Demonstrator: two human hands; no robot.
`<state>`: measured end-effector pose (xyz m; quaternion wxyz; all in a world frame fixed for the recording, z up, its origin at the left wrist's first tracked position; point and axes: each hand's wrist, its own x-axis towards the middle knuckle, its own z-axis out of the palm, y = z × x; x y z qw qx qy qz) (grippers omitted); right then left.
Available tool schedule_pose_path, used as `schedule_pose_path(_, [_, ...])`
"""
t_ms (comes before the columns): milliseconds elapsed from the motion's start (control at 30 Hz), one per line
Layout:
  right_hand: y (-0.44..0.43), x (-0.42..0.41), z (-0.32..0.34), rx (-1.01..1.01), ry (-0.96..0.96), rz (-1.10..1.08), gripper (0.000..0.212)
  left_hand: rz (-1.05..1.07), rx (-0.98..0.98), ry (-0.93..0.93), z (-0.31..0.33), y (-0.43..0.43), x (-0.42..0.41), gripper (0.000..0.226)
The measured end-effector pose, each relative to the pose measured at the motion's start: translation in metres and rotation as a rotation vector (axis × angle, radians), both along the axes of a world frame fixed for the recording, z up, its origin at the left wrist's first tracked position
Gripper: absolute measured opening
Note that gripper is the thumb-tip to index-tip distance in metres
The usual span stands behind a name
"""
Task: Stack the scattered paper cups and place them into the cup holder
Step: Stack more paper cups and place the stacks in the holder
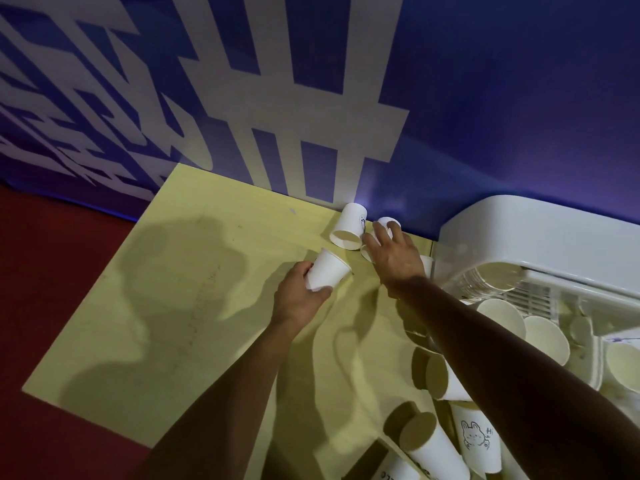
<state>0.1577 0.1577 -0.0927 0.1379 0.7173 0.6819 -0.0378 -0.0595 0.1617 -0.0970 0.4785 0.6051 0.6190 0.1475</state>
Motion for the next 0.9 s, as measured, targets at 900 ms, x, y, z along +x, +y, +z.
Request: schedule_pose_path(900, [-0.154,-0.007,0.126,0.397,0.66,-0.29,0.084,0.109,0.014,-0.103,0.044,-0.107,0.028,0.052])
